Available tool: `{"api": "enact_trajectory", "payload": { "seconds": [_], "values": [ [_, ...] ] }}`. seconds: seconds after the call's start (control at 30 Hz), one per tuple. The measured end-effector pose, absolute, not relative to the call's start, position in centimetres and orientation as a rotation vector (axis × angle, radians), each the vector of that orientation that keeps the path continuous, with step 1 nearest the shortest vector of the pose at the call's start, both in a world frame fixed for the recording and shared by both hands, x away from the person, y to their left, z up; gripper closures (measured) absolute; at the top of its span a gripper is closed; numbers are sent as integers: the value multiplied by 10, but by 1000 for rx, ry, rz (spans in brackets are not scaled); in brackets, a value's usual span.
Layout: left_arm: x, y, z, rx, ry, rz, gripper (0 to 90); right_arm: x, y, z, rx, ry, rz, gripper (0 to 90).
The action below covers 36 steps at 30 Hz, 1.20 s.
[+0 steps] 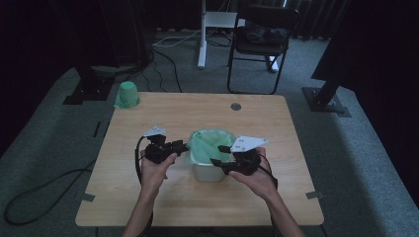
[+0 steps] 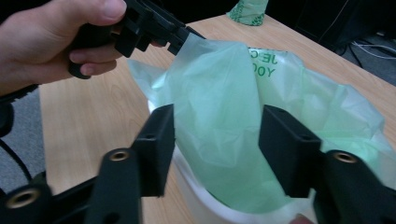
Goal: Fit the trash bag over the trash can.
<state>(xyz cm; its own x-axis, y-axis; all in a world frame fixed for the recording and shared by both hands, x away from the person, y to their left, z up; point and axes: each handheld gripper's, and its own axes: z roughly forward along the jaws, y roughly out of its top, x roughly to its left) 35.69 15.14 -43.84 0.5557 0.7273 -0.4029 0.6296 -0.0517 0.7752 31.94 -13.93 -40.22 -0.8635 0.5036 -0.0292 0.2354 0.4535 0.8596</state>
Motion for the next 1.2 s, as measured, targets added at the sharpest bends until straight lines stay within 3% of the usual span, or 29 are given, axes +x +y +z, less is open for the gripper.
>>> {"api": "enact_trajectory", "payload": {
  "seconds": [0.17,0.23,0.73,1.2],
  "values": [
    [358,153,-439,1742,1139,115,596,322,-140,-403,614,2457,1326,835],
    [357,154,-438,1742,1140,115,596,323,-141,-403,616,2468,1323,900],
    [358,157,-438,1729,1146,121,588,301,-166,-389,562,2445,1365,900],
    [357,151,-439,1734,1133,92,575,292,-196,-416,608,2540,1269,900]
  ]
}}
